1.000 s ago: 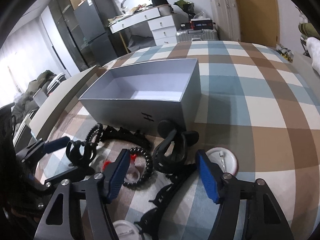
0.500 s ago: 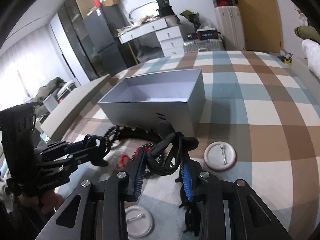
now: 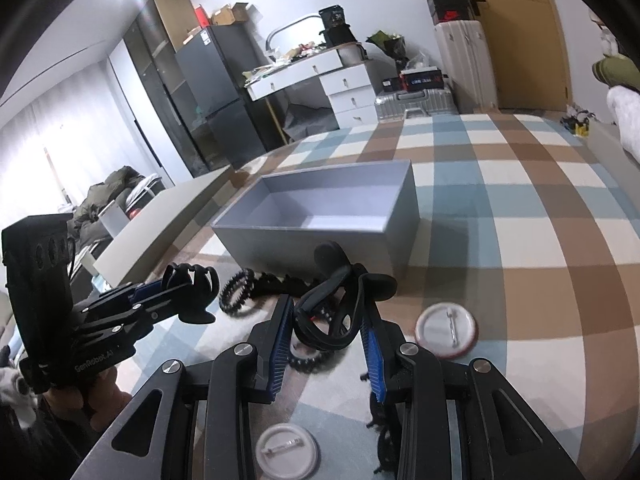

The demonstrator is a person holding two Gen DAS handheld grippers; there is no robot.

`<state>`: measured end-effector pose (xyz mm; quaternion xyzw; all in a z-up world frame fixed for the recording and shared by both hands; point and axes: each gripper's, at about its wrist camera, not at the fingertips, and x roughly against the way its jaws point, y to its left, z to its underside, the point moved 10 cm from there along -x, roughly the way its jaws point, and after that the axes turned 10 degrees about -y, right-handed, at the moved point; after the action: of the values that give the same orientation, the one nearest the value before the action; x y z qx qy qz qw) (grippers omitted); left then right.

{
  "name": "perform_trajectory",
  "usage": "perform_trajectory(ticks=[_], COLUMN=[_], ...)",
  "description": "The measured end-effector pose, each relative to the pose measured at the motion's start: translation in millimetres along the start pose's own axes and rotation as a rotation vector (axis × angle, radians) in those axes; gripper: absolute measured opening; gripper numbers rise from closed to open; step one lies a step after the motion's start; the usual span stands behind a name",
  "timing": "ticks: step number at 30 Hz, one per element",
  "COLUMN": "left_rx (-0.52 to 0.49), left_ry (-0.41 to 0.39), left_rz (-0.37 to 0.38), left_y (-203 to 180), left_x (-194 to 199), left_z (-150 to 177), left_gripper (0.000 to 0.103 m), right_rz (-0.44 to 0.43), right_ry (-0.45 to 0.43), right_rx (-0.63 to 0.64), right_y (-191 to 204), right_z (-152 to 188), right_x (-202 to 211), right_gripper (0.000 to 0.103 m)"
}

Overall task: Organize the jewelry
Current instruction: 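Carry both black claw clips into the grey box and open both tools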

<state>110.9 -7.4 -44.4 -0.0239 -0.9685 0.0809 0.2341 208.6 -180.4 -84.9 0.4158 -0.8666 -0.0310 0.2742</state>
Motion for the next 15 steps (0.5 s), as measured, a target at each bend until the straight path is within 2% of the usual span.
perform_trajectory(ticks=[9, 15], left_rx=[-0.027, -0.019], left_ry=[-0.058, -0.067], left_rz=[-0.017, -0.034], left_y=[0.5, 7.2], left_x=[-9.0, -20.2], left_z=[-29.7, -38.7], left_gripper=[0.025, 0.025], right_rz=[-0.016, -0.027], right_ry=[-0.026, -0.044], right_rx=[0.011, 0.017], right_y=[5.4, 9.6], right_z=[-22.5, -38.8], right_x=[-2.4, -7.0], right_gripper=[0.032, 0.032])
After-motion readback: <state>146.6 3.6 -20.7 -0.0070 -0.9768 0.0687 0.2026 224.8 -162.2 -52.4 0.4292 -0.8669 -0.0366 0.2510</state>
